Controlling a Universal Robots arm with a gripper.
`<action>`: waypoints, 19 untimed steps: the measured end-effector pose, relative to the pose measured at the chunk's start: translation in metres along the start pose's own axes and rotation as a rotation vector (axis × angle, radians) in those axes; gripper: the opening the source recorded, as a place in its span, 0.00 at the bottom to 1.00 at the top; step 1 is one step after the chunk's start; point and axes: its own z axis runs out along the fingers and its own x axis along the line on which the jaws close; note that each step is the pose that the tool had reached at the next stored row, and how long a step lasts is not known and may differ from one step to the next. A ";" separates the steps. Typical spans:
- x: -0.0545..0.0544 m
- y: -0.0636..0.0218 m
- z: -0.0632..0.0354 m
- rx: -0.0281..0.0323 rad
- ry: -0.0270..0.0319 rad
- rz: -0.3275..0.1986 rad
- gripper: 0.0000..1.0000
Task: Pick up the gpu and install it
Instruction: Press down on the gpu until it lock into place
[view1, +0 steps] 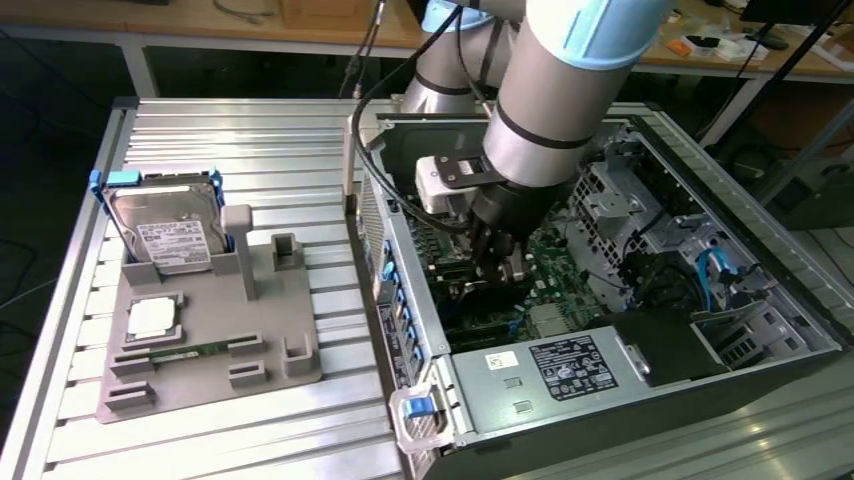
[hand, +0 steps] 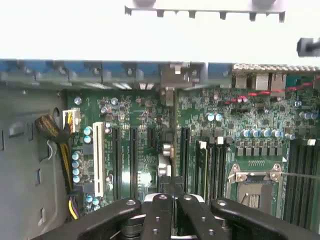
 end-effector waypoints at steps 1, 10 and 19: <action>0.000 0.0157 -0.0006 0.0061 0.0002 0.000 0.11; -0.001 0.0282 -0.0008 0.0079 -0.0001 -0.001 0.11; 0.000 0.0309 0.0068 0.0081 -0.0006 0.000 0.11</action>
